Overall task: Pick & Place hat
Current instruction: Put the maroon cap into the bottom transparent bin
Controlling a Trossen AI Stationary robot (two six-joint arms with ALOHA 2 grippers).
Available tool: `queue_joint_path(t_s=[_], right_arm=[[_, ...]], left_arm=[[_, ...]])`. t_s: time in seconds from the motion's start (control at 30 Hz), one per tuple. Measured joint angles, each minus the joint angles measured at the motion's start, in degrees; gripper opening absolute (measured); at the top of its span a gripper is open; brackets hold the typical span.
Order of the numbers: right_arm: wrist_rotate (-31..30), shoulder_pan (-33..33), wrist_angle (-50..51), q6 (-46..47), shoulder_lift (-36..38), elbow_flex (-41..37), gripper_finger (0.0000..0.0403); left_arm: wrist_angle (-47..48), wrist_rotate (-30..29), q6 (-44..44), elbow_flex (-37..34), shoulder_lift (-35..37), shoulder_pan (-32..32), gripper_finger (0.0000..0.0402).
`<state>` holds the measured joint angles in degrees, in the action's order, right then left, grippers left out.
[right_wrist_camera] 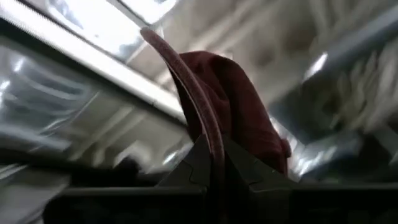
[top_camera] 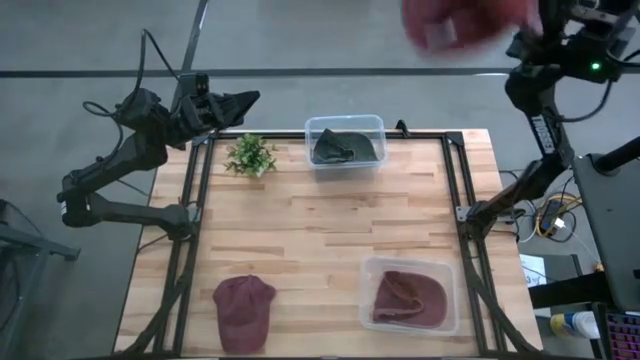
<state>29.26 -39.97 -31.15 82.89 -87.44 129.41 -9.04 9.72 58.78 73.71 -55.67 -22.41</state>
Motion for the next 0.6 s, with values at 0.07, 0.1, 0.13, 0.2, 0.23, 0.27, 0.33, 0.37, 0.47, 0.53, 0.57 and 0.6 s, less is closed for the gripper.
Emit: queue_joint_path(t_s=[0.07, 0.1, 0.13, 0.2, 0.23, 0.27, 0.33, 0.37, 0.47, 0.53, 0.57, 0.6], right_arm=[[5.0, 0.1, 2.7, 3.6, -0.1, 0.0, 0.0011], [7.0, 0.2, 4.0, 5.1, -0.2, -0.1, 0.0011], [8.3, 0.4, 5.2, 6.0, -0.3, -0.3, 0.0011], [10.0, 0.8, 7.8, 7.2, -0.5, -0.5, 0.0011], [10.6, 1.2, 9.6, 7.6, -0.6, -0.6, 0.0011], [11.5, 1.6, 11.7, 7.8, -0.6, -0.6, 0.0011], [14.2, 2.3, 17.1, 7.1, 0.0, -0.6, 0.0011], [16.0, 2.6, 20.4, 6.4, 0.6, -0.5, 0.0011], [18.1, 4.1, 31.6, 2.2, 1.9, -0.4, 0.0011], [18.2, 5.7, 39.4, -0.9, 2.5, -0.4, 0.0011], [18.2, 6.4, 43.3, -2.3, 2.7, -0.4, 0.0011], [18.2, 7.2, 47.2, -3.6, 3.0, -0.5, 0.0011]], left_arm=[[0.0, -0.2, 1.0, 0.0, 0.0, 0.0, 0.0106], [0.0, -0.2, 1.4, 0.0, 0.0, 0.0, 0.0106], [0.0, -0.3, 1.6, 0.0, 0.0, 0.0, 0.0106], [0.0, -0.3, 2.2, 0.0, 0.0, 0.0, 0.0106], [0.0, -0.3, 2.6, 0.0, 0.0, 0.0, 0.0106], [0.0, -0.3, 3.0, 0.0, 0.0, 0.0, 0.0106], [0.1, -0.3, 3.3, 0.0, 0.0, 0.0, 0.0106], [0.1, -0.3, 3.2, 0.0, 0.0, 0.0, 0.0106], [0.1, -0.2, 3.0, 0.0, 0.0, 0.0, 0.0106], [0.1, -0.1, 2.9, 0.0, 0.0, 0.0, 0.0106], [0.1, 0.0, 2.5, 0.0, 0.0, 0.0, 0.0106], [0.1, 0.0, 1.8, 0.0, 0.0, 0.0, 0.0106]])
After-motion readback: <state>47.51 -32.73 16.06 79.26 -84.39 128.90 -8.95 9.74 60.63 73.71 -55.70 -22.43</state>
